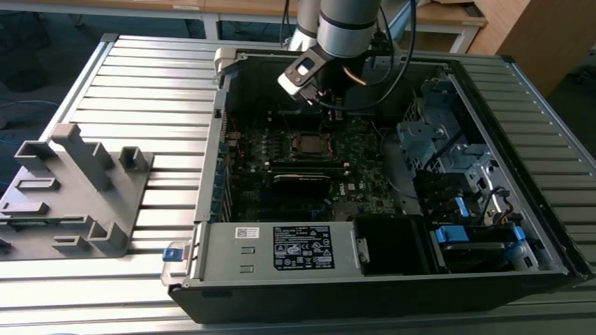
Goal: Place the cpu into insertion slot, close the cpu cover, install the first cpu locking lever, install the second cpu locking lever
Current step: 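Close the cpu cover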
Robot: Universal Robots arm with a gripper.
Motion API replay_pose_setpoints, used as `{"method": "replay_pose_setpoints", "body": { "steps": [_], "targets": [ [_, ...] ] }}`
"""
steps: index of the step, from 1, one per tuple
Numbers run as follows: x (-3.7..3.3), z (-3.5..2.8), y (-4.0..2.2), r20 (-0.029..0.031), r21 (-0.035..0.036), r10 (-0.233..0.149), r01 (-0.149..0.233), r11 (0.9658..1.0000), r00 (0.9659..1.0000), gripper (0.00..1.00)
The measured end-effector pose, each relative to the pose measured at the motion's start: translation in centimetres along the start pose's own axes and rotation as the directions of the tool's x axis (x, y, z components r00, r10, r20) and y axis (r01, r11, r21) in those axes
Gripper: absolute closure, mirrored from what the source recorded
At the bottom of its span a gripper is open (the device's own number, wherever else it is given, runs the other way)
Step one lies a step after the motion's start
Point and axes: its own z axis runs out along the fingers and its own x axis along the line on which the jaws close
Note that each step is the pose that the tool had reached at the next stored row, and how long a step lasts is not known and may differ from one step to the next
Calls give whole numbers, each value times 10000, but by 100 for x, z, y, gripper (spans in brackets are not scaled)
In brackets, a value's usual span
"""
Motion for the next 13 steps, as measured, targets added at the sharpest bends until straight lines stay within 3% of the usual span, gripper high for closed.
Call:
{"method": "replay_pose_setpoints", "body": {
  "steps": [4,7,10,13],
  "targets": [
    [0,1,0,-7,8,-376,376,9993,9993,89],
    [0,3,-1,-15,16,-809,809,9967,9967,89],
    [0,6,-1,-25,23,-1247,1247,9922,9922,89],
    [0,10,-1,-36,31,-1718,1718,9851,9851,89]
  ]
}}
